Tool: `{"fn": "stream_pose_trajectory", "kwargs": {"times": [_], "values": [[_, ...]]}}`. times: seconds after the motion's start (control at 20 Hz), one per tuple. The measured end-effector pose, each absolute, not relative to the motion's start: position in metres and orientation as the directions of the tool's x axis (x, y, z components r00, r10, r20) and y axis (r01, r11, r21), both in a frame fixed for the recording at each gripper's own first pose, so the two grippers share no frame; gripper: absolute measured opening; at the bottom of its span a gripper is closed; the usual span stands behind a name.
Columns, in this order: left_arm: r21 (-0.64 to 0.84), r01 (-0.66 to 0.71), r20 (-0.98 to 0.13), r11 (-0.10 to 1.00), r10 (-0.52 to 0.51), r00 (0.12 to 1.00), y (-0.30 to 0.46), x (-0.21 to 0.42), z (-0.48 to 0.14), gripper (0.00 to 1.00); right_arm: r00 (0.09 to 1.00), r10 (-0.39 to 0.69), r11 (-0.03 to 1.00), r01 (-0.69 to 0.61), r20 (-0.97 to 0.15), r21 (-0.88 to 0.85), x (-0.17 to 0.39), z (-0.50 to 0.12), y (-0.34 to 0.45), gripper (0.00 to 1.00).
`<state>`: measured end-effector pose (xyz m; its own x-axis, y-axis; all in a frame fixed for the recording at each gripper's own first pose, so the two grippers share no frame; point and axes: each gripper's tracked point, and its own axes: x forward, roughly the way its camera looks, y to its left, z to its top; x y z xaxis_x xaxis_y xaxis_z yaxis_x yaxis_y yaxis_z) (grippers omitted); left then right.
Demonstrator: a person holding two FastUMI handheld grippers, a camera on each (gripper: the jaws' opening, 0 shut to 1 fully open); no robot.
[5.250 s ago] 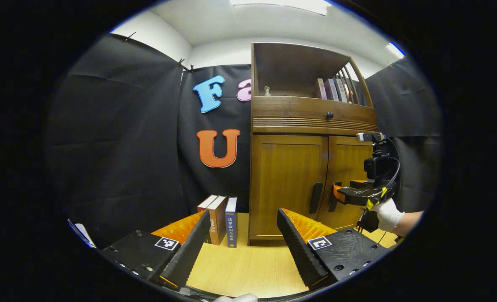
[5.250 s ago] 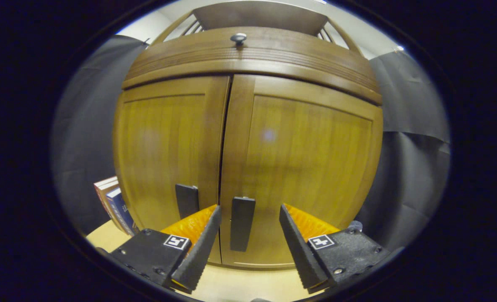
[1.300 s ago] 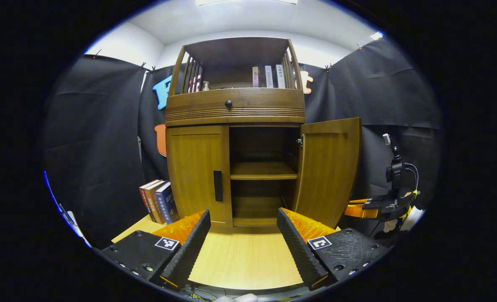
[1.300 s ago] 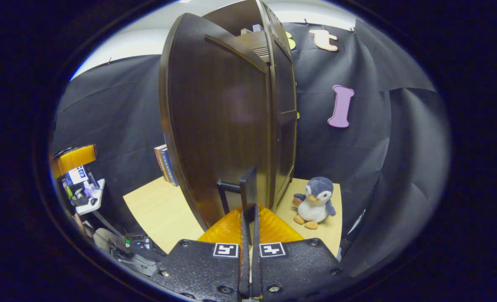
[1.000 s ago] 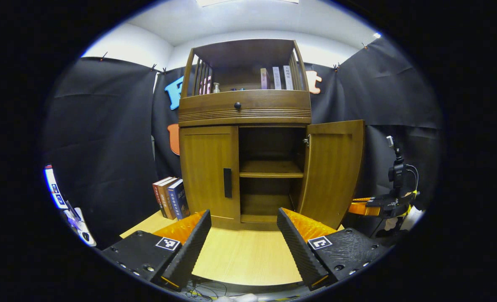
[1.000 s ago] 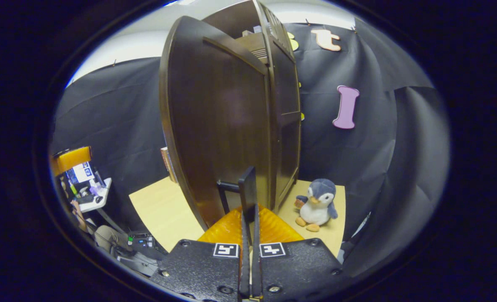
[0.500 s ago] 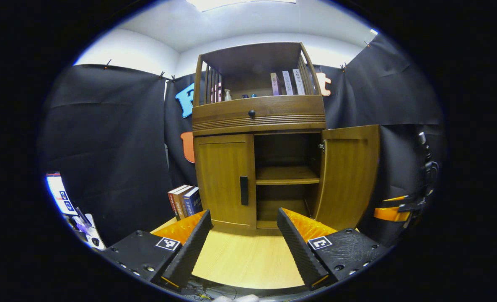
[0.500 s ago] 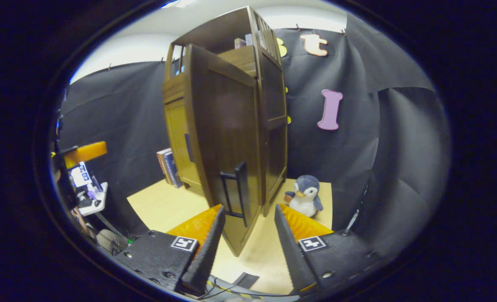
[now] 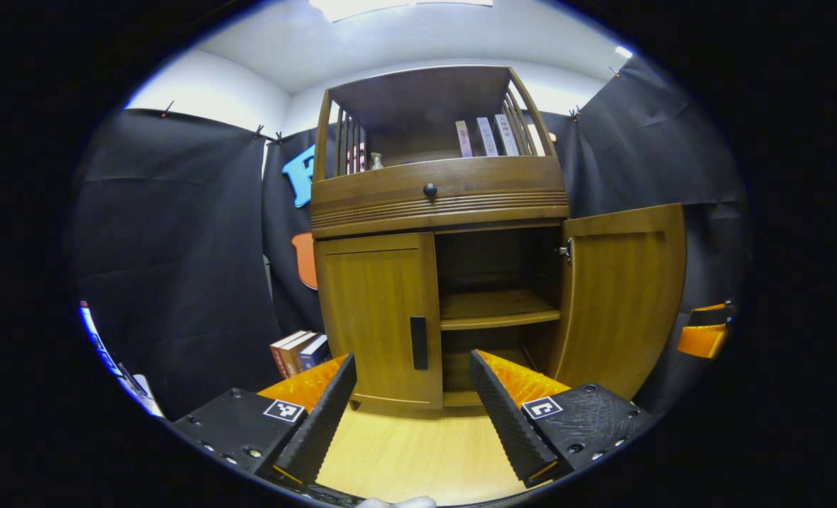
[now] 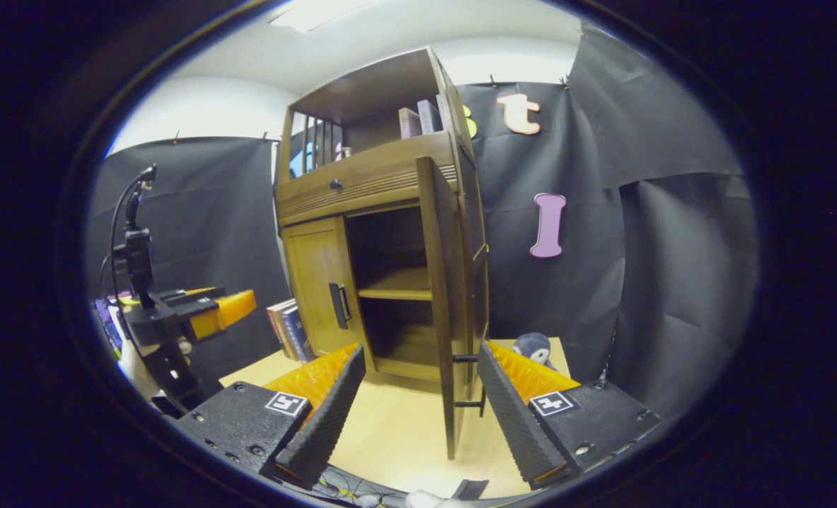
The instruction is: Open the right door of the double-door shoe cabinet with the right hand, and open the left door with the left hand.
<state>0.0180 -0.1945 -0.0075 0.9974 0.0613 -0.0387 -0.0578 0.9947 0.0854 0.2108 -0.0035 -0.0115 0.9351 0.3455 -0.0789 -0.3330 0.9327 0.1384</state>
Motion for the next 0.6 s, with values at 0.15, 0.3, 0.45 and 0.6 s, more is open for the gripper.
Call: {"fn": "stream_pose_trajectory", "kwargs": {"times": [0.15, 0.3, 0.45, 0.6], "values": [[0.062, 0.006, -0.053, 0.998, -0.002, 0.999, -0.179, 0.063, -0.026, 0.96, 0.968, 0.229, 0.968, -0.215, -0.099, 0.130, 0.216, -0.007, 0.009, 0.99], [0.039, 0.064, -0.070, 0.997, -0.061, 0.996, -0.167, 0.110, -0.046, 0.96, 0.991, 0.099, 0.987, -0.086, -0.093, 0.133, 0.222, -0.002, 0.022, 1.00], [0.027, 0.137, -0.081, 0.990, -0.134, 0.988, -0.168, 0.159, -0.068, 0.97, 0.994, 0.010, 0.991, 0.004, -0.111, 0.132, 0.213, -0.001, 0.033, 1.00], [0.026, 0.184, -0.080, 0.983, -0.181, 0.980, -0.170, 0.203, -0.085, 0.98, 0.991, -0.052, 0.993, 0.065, -0.124, 0.098, 0.203, -0.002, 0.057, 1.00]]}}
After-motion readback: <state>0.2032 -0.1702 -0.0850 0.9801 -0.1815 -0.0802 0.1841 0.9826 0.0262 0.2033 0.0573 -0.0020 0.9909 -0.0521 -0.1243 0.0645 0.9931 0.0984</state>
